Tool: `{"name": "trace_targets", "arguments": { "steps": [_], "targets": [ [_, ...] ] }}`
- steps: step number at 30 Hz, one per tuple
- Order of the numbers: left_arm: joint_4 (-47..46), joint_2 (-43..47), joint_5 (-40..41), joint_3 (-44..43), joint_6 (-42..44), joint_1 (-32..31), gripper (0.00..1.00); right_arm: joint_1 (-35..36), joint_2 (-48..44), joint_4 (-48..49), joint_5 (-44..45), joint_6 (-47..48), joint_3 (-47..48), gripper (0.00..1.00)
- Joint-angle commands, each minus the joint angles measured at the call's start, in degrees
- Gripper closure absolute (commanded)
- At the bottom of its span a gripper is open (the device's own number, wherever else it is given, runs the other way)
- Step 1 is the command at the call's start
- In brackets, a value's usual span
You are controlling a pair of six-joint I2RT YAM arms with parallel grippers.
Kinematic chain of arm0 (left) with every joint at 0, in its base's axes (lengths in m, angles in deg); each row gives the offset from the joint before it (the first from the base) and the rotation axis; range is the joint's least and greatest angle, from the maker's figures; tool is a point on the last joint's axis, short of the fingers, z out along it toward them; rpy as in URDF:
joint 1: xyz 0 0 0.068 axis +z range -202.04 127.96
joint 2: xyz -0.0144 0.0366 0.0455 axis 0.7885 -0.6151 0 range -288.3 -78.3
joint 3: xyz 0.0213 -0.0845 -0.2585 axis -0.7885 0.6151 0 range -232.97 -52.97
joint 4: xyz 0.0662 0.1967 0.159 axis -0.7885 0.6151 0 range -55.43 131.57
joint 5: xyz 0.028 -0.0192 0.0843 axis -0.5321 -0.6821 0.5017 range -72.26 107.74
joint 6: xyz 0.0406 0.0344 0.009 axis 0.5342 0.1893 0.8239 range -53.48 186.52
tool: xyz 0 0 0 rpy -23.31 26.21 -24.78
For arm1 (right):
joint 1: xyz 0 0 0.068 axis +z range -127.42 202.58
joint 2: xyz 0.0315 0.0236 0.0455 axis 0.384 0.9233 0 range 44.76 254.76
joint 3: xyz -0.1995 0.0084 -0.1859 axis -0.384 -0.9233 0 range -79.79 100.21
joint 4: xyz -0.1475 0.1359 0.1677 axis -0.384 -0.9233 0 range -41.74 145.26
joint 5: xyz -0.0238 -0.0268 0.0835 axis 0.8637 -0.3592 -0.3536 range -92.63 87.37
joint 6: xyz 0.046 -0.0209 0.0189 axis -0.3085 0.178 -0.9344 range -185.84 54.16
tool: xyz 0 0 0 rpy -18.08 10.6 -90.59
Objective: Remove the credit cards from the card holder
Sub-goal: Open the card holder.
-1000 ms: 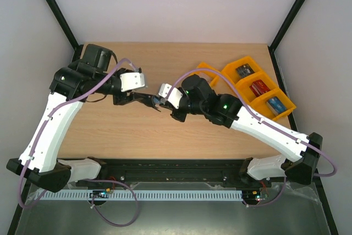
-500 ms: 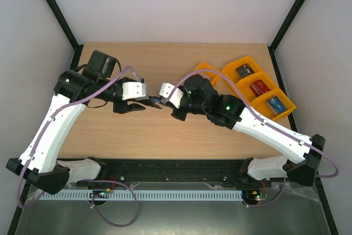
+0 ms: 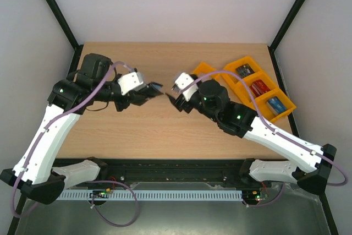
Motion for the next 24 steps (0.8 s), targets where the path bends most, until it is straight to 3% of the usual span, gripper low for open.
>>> {"name": "trace_targets", "arguments": {
  "steps": [1,3,6,8,13,21,24],
  "targets": [
    [-19.10,1.27,13.78,2.58,-27.21,1.23,0.98,-3.65,-0.96,10.34,27.11,-16.53,-1.38,0.19],
    [-21.66,0.94,12.80,3.00,-34.01,2.37,0.98,-3.84,0.71,7.92,23.59,-25.89,1.51,0.29],
    [-23.64,0.48,9.08,3.79,-41.46,5.07,0.98,-2.06,4.54,9.51,5.92,-35.48,5.37,0.47],
    [-25.52,0.60,6.10,4.98,-45.40,7.34,0.98,0.27,8.23,11.77,2.12,-40.63,7.50,0.55],
    [-26.65,0.65,5.19,5.81,-47.01,8.64,0.98,2.20,13.93,19.54,3.20,-51.26,10.23,0.63],
    [-27.11,0.33,2.17,5.80,-47.18,8.68,0.98,2.11,21.28,19.16,2.71,-52.34,15.65,0.67],
    [-27.02,0.34,0.82,5.60,-47.19,8.70,0.98,2.11,23.24,16.43,6.96,-52.49,17.35,0.69]
  ]
}}
